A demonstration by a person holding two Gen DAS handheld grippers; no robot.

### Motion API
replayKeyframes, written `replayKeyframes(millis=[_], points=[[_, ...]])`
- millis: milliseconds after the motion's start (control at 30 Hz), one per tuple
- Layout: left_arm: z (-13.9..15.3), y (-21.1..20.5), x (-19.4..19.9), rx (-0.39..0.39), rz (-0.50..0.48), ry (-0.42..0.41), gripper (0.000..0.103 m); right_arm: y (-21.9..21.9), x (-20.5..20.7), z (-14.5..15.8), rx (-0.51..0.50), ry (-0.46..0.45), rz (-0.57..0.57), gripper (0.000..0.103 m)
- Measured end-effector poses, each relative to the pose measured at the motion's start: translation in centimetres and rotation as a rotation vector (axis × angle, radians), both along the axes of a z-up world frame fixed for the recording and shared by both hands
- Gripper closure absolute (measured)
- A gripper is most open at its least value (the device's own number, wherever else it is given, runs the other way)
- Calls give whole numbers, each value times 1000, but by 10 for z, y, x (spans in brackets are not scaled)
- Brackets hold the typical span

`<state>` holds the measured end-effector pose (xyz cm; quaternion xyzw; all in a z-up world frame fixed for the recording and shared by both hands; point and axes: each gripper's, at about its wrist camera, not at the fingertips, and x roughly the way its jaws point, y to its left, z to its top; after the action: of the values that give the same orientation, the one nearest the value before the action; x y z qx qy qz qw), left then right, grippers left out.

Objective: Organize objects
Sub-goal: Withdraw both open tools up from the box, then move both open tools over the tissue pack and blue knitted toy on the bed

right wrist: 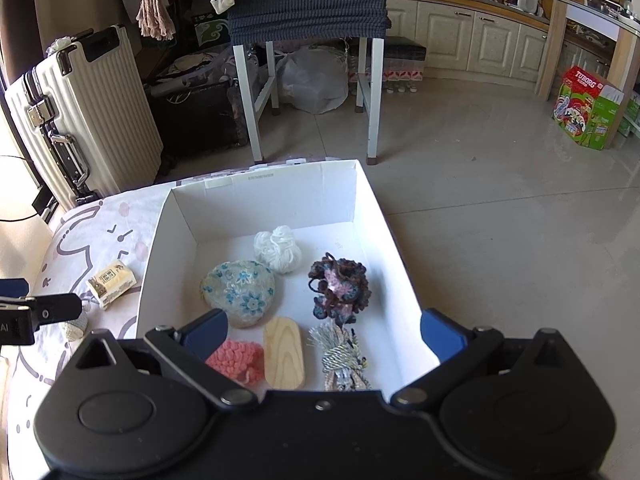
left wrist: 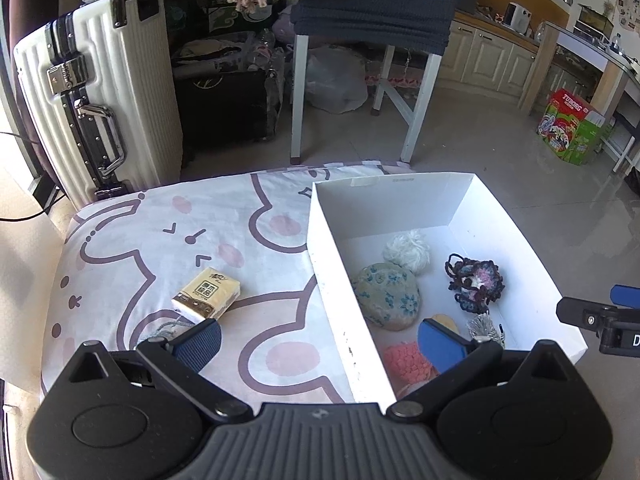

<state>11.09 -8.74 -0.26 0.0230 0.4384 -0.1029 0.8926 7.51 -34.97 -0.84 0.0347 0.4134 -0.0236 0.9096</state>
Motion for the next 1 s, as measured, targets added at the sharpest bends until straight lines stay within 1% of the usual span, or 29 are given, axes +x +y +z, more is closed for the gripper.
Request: replayKeyframes(millis=[400,667,867,1000], points=[[2,57,1,-26,109,7,0,49,20,4,14,-19,74,0],[-2,99,1,-13,198,18,0,94,34,5,29,-30,158,0],[-2,124,-1,-1,229,11,0,121,40,6,37,-46,202,0],[-3,138,1,-8,257,10,0,135,43,5,38,-57,234,0]])
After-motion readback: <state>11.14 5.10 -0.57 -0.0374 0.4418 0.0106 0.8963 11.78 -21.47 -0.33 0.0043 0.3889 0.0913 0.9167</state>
